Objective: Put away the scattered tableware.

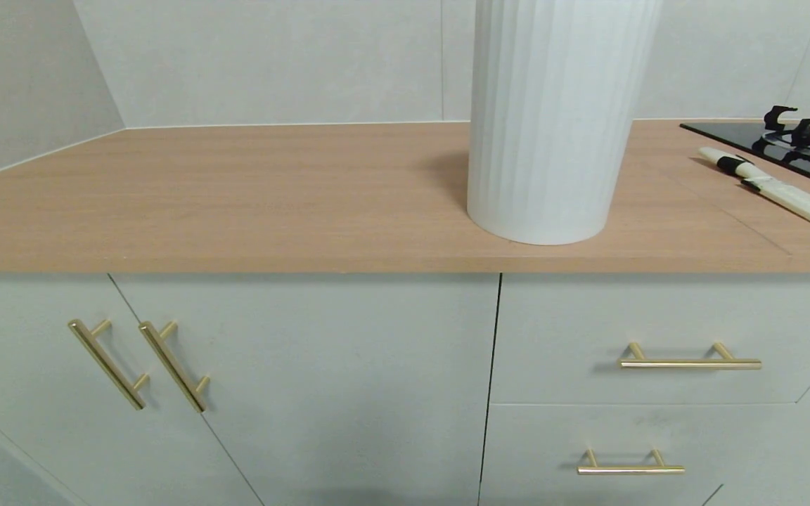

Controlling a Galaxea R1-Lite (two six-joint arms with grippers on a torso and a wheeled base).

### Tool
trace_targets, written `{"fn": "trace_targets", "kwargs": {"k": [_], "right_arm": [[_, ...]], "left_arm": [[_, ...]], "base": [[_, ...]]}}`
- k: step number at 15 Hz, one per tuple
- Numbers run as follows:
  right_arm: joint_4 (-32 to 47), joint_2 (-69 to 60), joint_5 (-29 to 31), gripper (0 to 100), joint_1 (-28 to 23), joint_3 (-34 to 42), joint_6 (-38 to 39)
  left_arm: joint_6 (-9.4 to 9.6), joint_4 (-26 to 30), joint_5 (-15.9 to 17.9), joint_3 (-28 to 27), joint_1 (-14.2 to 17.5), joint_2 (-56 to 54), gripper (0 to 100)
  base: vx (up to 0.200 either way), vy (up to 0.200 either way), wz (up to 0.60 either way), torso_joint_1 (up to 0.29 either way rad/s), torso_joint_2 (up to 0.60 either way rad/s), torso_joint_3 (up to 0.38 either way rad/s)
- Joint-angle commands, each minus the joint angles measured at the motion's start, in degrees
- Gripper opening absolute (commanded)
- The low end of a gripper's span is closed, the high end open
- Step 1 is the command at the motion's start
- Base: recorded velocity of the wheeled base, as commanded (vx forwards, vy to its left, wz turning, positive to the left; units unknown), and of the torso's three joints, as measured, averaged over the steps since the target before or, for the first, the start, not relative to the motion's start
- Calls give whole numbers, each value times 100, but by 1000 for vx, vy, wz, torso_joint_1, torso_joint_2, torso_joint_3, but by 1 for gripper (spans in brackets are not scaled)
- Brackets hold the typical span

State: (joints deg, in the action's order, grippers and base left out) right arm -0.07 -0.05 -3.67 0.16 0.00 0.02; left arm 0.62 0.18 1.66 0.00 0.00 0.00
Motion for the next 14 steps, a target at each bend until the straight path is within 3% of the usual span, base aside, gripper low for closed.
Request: {"fn": "trace_targets", "kwargs": {"k": [1, 2, 14], "right_arm": [[-1, 5, -2, 100, 2, 0, -2], [-1, 5, -2, 100, 2, 0, -2], [-1, 5, -2, 100, 11, 0, -2]], "left_arm": [[-1, -1, 1, 0, 0, 0, 100], [-1, -1, 1, 0, 0, 0, 100], [-1, -1, 1, 0, 0, 0, 100]], "base": [[0, 0, 0, 0, 0, 0], [0, 0, -600, 2, 7, 17], [0, 0, 0, 0, 0, 0]]}}
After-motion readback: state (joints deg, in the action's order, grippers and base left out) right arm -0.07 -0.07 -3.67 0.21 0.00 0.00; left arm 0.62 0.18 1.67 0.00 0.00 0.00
